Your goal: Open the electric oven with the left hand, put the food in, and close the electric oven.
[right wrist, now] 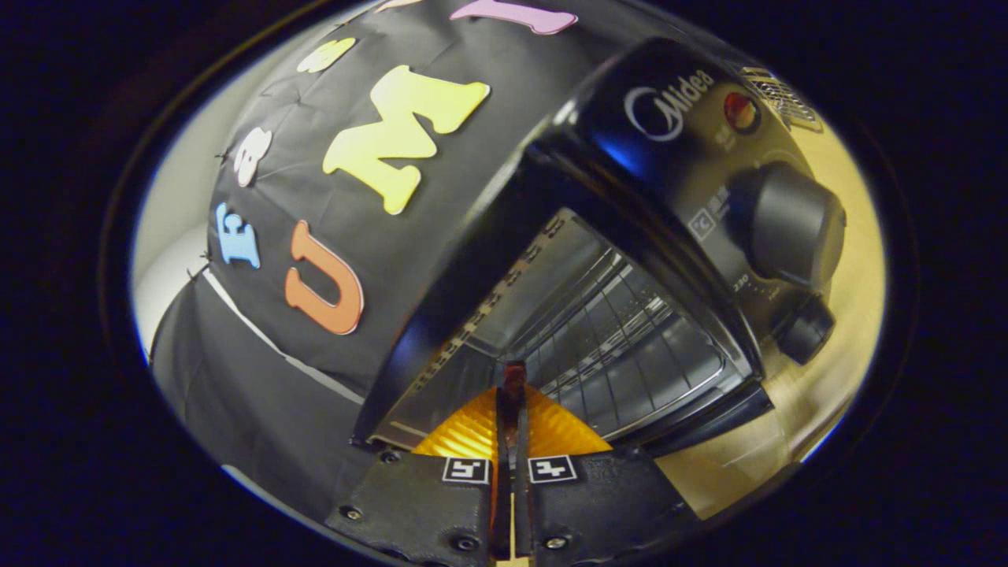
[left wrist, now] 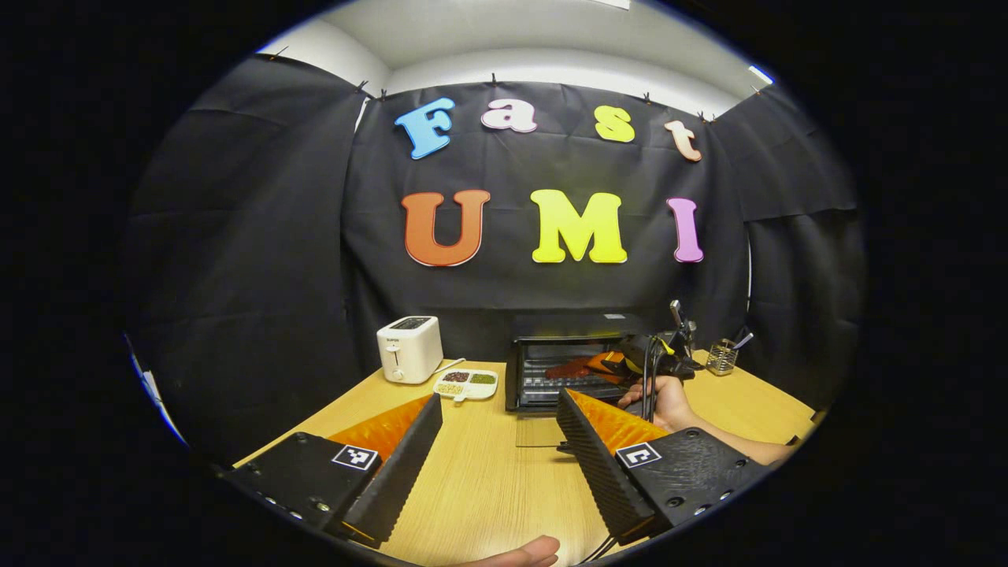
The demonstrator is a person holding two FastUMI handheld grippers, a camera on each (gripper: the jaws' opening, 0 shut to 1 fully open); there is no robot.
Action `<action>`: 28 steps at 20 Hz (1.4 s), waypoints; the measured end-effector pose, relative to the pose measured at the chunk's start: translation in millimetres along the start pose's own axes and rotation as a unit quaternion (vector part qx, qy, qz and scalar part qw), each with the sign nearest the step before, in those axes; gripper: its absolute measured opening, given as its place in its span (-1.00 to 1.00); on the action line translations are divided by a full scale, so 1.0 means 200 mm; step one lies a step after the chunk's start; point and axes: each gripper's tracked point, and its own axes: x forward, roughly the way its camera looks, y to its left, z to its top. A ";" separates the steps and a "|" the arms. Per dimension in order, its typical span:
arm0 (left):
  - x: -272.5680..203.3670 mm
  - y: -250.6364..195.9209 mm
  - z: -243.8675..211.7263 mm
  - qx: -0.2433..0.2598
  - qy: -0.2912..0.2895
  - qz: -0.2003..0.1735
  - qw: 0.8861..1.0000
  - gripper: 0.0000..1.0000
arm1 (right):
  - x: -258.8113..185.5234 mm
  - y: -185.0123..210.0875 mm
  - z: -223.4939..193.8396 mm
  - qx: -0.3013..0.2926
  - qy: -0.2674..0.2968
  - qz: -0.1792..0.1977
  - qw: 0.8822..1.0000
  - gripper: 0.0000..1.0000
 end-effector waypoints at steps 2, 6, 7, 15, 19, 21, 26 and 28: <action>0.01 0.02 -0.03 -0.005 0.008 0.001 1.000 0.88 | 0.02 -0.02 0.01 -0.004 -0.005 -0.008 1.000 -0.89; 0.02 0.04 -0.07 -0.011 0.018 0.003 1.000 0.88 | 0.03 -0.10 0.02 -0.081 -0.012 -0.065 0.994 -0.81; 0.02 0.05 -0.09 -0.009 0.021 0.003 1.000 0.88 | 0.01 -0.17 0.05 -0.119 -0.021 -0.113 0.986 -0.70; -0.01 0.01 -0.22 -0.024 0.047 -0.001 0.999 0.88 | -0.28 -0.18 -0.01 -0.223 -0.010 -0.130 0.966 0.41; -0.02 -0.05 -0.24 -0.018 0.050 -0.013 0.999 0.85 | -0.51 -0.13 -0.03 -0.240 -0.007 -0.105 0.965 0.55; -0.01 -0.04 -0.26 -0.021 0.054 -0.009 0.998 0.84 | -0.64 -0.07 0.00 -0.263 -0.022 -0.086 0.961 0.77; 0.05 -0.15 -0.34 -0.031 0.081 -0.024 0.996 0.84 | -1.00 0.03 0.16 -0.310 -0.066 -0.070 0.946 0.95; 0.09 -0.21 -0.38 -0.027 0.088 -0.034 0.995 0.84 | -1.17 0.06 0.23 -0.335 -0.085 -0.069 0.936 0.99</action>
